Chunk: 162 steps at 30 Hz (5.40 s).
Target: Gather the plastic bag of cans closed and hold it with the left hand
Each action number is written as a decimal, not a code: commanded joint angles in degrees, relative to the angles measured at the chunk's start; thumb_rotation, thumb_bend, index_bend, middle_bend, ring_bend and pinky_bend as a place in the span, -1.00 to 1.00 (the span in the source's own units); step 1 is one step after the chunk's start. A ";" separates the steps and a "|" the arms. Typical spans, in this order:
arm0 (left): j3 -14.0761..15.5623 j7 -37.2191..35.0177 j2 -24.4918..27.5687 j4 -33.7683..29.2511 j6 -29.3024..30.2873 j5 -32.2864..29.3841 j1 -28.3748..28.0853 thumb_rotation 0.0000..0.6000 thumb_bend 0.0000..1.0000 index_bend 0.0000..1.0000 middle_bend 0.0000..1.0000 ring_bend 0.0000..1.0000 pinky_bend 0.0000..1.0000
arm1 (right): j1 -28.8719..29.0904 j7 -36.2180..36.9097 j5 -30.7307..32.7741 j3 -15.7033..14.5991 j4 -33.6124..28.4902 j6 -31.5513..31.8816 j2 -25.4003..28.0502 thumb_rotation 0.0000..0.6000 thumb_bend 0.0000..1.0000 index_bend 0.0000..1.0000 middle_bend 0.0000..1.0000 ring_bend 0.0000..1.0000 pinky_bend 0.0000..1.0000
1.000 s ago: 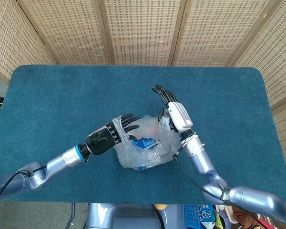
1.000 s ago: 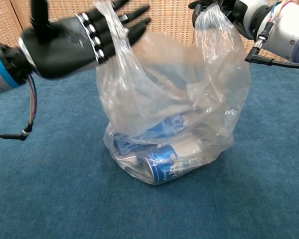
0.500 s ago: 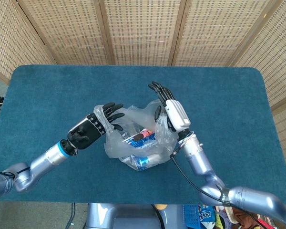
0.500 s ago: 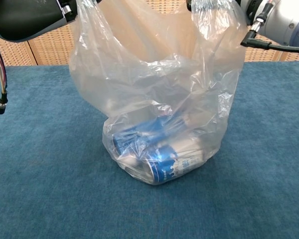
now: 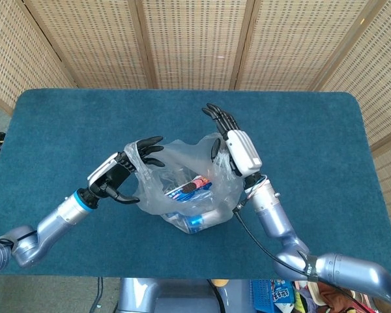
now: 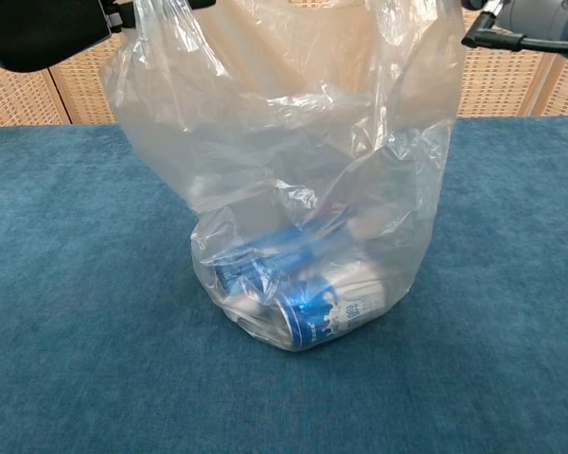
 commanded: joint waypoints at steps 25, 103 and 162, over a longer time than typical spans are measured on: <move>-2.78 8.30 -6.87 3.17 -7.27 -1.59 1.48 1.00 -0.87 -0.76 -0.89 -0.83 -0.61 | 6.05 -10.00 5.88 3.41 -1.78 0.79 -0.38 1.00 0.99 -0.85 -0.89 -1.00 -0.96; -12.62 25.14 -15.76 -5.15 -15.19 -6.67 -5.47 1.00 -0.89 -0.78 -0.89 -0.79 -0.64 | 15.90 -19.95 15.01 2.91 -8.09 0.99 1.24 1.00 0.98 -0.85 -0.88 -1.00 -0.96; -18.13 25.47 -19.80 -4.84 -17.08 -11.38 -4.24 1.00 -0.90 -0.82 -0.92 -0.81 -0.65 | 1.67 -13.29 -4.34 -5.37 -19.19 7.03 15.42 1.00 -1.00 -1.00 -1.00 -1.00 -1.00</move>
